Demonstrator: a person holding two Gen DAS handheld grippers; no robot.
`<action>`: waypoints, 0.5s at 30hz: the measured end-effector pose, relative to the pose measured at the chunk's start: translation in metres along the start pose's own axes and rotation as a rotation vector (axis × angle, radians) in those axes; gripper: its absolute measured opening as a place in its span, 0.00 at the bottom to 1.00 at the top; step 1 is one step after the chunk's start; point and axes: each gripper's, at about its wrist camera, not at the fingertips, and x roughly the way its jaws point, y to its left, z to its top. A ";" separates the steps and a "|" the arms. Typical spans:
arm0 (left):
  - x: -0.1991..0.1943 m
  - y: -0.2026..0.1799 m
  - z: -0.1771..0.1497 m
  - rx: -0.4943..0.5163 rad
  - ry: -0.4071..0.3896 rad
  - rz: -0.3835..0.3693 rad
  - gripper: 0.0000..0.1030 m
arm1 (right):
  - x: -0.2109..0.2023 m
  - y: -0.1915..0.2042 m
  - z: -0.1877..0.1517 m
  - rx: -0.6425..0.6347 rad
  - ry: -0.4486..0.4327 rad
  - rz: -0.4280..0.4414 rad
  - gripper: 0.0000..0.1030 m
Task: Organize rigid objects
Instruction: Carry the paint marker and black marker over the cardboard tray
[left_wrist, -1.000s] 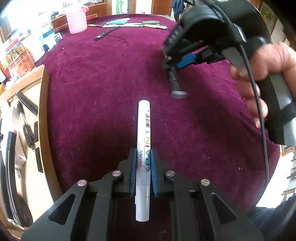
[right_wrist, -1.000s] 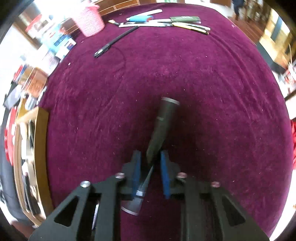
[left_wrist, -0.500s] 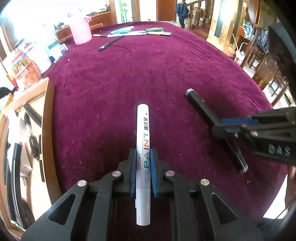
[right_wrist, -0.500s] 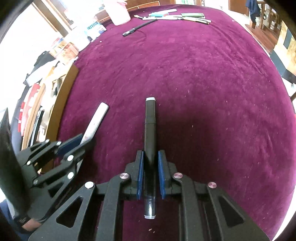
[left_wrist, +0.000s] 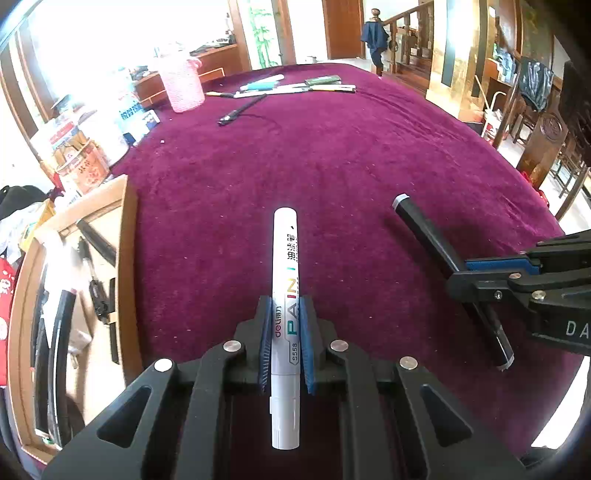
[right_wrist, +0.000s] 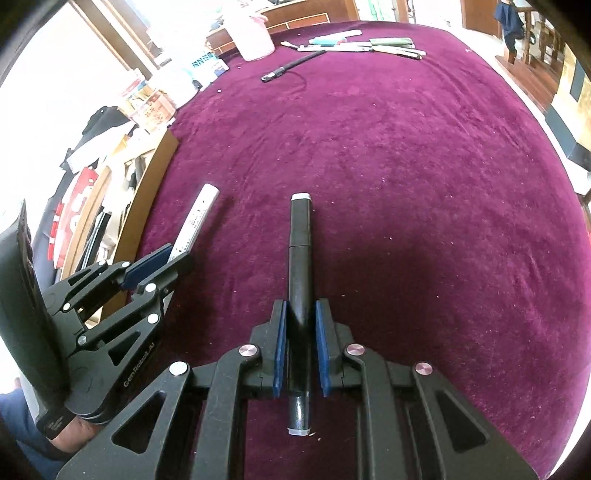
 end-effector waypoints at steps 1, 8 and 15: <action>-0.001 0.000 0.000 0.000 -0.005 0.006 0.12 | 0.000 0.001 0.000 -0.003 0.000 0.001 0.13; -0.010 0.004 0.001 0.004 -0.034 0.027 0.12 | -0.002 0.011 0.005 -0.025 -0.011 0.006 0.13; -0.017 0.013 0.003 -0.008 -0.059 0.051 0.12 | -0.001 0.022 0.010 -0.044 -0.013 0.013 0.13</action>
